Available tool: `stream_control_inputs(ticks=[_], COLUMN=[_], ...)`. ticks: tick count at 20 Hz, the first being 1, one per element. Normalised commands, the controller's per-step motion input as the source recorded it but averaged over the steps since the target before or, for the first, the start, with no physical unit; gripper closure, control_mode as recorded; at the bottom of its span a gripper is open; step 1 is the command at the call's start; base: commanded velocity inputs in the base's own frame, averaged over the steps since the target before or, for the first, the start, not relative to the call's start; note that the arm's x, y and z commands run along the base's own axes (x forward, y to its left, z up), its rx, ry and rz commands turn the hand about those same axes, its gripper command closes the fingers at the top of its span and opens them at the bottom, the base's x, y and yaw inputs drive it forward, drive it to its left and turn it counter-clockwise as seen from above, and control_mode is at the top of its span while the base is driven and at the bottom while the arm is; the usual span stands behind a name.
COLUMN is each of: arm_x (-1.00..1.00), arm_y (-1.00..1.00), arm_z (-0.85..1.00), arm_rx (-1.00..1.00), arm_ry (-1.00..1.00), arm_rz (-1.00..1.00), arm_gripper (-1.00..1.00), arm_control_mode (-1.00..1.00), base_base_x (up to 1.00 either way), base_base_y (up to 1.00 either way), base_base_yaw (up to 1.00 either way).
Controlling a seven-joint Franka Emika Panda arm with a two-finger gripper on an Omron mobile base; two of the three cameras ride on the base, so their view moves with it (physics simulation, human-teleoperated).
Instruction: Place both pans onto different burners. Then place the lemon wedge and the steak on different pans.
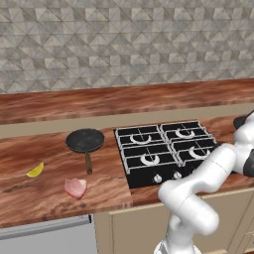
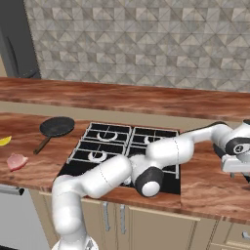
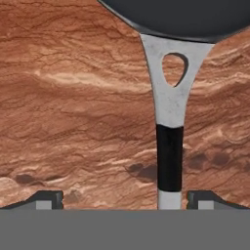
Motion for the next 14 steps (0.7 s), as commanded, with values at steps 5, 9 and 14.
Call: stream_control_inputs(ticks=[5,9,14], arm_x=[0.18,0.11,0.11], arm_y=[-0.17,-0.24,-0.30], arm_z=[-0.01,-0.05,-0.01], arm_rx=[0.02,0.03,0.06], arm_ry=[0.03,0.02,0.02], arm_rz=[0.00,0.00,0.00], arm_gripper=[-1.00,-1.00,-1.00], arm_control_mode=[-1.00,-1.00,-1.00], base_base_x=[0.00,0.00,0.00], base_base_y=[0.00,0.00,0.00], base_base_yaw=[0.00,0.00,0.00])
